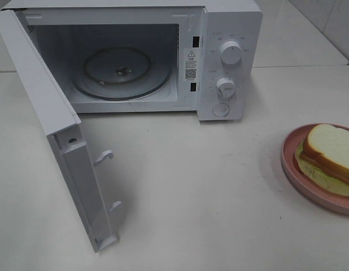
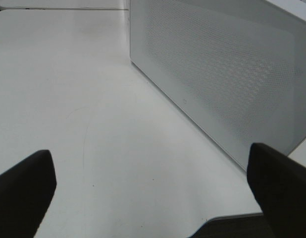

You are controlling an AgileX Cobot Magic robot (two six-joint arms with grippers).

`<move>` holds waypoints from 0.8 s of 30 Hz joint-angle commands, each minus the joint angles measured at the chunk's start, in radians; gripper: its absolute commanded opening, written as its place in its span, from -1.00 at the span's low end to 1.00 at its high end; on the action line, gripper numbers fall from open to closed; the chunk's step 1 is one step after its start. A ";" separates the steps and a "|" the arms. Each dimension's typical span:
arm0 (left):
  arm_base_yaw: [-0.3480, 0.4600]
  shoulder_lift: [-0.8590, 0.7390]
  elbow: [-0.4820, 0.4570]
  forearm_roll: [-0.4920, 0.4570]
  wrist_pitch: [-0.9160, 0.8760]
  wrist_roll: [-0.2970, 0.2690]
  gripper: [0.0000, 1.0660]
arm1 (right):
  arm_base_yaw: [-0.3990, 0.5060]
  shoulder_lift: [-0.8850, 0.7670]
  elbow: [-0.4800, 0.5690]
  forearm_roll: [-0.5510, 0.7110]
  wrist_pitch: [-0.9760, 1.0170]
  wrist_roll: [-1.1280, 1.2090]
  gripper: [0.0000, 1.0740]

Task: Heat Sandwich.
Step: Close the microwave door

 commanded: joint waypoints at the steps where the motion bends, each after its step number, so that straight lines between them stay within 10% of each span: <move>1: 0.004 -0.015 0.001 -0.004 -0.006 -0.003 0.83 | -0.008 -0.027 0.001 0.001 -0.014 -0.012 0.42; 24: 0.004 0.036 -0.013 -0.013 -0.019 -0.004 0.83 | -0.008 -0.027 0.001 0.002 -0.014 -0.012 0.42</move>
